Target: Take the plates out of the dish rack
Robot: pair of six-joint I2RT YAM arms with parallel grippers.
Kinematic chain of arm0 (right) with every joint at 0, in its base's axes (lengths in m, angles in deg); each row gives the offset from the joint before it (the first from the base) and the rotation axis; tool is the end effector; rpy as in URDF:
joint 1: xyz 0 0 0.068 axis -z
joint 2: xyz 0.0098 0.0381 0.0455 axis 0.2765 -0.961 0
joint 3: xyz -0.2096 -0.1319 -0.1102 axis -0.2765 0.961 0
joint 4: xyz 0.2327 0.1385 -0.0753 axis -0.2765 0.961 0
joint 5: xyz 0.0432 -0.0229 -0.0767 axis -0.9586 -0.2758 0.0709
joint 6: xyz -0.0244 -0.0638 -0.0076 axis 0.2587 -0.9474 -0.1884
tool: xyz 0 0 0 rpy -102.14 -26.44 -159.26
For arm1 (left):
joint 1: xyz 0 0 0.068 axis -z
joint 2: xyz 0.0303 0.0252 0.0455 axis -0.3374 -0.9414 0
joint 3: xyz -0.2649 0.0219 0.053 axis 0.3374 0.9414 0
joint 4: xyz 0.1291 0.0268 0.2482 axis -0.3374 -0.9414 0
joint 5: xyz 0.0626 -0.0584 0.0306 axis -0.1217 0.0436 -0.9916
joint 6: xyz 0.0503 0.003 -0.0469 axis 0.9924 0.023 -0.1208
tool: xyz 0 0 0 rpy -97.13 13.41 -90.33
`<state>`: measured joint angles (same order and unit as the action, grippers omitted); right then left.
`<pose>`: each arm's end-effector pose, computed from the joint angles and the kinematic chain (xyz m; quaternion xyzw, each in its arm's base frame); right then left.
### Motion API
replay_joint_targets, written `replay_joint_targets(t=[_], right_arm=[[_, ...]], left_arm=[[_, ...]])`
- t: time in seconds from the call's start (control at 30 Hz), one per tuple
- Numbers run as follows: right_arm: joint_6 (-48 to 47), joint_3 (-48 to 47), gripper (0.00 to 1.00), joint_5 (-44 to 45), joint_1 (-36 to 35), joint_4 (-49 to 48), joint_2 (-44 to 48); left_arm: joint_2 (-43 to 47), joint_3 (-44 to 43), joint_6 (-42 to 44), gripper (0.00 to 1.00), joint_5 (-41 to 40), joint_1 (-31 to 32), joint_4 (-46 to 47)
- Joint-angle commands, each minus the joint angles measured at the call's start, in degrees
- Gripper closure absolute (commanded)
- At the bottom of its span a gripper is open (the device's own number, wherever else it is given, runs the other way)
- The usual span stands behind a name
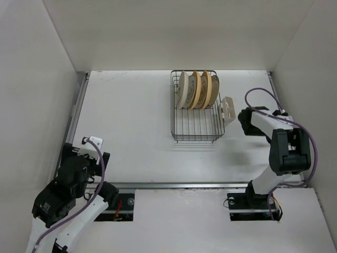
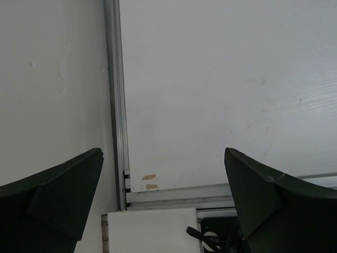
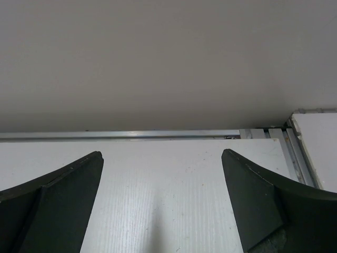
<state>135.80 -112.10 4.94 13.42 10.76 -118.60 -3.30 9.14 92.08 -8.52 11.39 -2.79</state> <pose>0.2621 -0.0434 0.1963 0.5286 0.5186 -0.4668 0.4835 0.0511 0.0012 0.3521 0.1714 0.7990 0.1238 0.5629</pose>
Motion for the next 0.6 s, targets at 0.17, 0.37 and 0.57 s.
replay_joint_targets(t=[0.17, 0.37, 0.57], right_arm=[[2.67, -1.99, 0.00, 8.59, 0.17, 3.20, 0.22], [-6.43, -9.85, 0.00, 9.11, 0.79, 3.20, -1.62], [-28.58, -36.92, 0.00, 5.27, 0.18, 3.20, -4.35]], left_arm=[[-5.51, -2.41, 1.56, 0.00, 5.75, 0.09, -3.59], [-8.14, -1.80, 6.84, 0.00, 5.51, 0.09, 0.35], [-15.96, -2.50, 12.20, 0.00, 4.02, 0.09, 12.46]])
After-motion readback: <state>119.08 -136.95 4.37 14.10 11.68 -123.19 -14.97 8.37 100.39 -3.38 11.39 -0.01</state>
